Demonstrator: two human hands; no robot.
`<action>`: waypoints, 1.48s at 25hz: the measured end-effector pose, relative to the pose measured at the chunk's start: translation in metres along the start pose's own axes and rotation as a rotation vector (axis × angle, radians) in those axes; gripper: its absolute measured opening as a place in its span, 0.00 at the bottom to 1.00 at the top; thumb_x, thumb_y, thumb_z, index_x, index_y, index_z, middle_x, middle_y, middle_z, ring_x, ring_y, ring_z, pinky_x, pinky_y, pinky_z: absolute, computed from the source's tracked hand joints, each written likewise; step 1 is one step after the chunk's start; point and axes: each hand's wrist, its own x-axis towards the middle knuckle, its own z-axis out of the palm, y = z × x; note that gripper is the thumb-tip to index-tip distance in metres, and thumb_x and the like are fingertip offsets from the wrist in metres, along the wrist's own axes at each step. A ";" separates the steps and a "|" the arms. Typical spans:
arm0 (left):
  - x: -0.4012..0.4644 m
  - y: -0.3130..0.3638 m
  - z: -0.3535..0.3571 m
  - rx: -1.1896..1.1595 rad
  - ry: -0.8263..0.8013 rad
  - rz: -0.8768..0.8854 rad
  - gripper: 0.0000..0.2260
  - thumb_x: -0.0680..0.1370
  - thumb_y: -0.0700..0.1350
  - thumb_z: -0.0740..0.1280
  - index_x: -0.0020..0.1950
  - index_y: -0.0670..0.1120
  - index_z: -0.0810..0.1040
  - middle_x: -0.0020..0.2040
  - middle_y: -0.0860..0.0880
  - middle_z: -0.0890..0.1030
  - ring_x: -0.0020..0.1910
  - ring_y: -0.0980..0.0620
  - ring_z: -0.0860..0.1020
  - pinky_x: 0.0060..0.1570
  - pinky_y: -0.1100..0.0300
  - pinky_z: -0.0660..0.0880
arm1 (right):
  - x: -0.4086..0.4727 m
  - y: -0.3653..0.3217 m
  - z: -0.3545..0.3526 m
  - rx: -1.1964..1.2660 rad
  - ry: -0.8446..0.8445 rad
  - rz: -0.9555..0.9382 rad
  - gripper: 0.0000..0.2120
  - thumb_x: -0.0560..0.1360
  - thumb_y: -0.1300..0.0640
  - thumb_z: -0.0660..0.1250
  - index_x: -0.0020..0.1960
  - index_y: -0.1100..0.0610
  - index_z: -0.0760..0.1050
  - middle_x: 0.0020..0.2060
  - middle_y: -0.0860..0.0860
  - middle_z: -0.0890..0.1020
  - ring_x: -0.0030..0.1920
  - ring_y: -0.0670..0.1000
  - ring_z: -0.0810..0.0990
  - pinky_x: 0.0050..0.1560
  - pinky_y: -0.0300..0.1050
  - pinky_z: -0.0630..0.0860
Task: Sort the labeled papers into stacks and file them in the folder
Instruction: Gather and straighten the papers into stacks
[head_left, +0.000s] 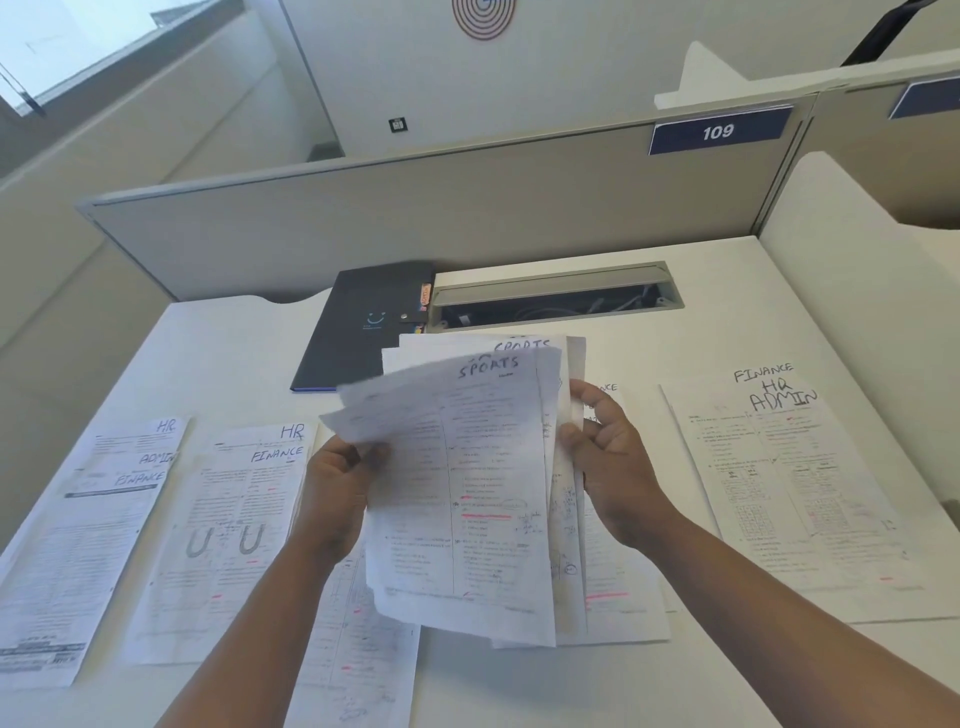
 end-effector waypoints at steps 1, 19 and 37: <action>-0.001 0.000 -0.001 -0.014 -0.016 -0.005 0.10 0.81 0.39 0.69 0.55 0.52 0.88 0.55 0.49 0.88 0.52 0.51 0.86 0.49 0.51 0.82 | 0.000 -0.001 -0.001 -0.001 0.010 0.012 0.17 0.84 0.65 0.62 0.69 0.50 0.74 0.54 0.54 0.88 0.53 0.55 0.87 0.48 0.46 0.84; -0.004 -0.008 -0.008 0.001 0.073 -0.030 0.15 0.65 0.52 0.81 0.50 0.50 0.89 0.50 0.49 0.89 0.47 0.52 0.85 0.49 0.50 0.80 | 0.001 -0.009 -0.006 0.099 0.084 -0.047 0.07 0.73 0.56 0.75 0.48 0.56 0.78 0.49 0.56 0.87 0.47 0.54 0.86 0.46 0.47 0.84; 0.006 0.022 0.052 -0.110 0.072 -0.441 0.07 0.85 0.42 0.66 0.60 0.43 0.82 0.56 0.45 0.88 0.49 0.46 0.88 0.41 0.51 0.84 | 0.002 -0.027 0.006 0.128 -0.204 0.311 0.22 0.84 0.39 0.57 0.73 0.47 0.72 0.62 0.54 0.85 0.63 0.58 0.83 0.64 0.59 0.79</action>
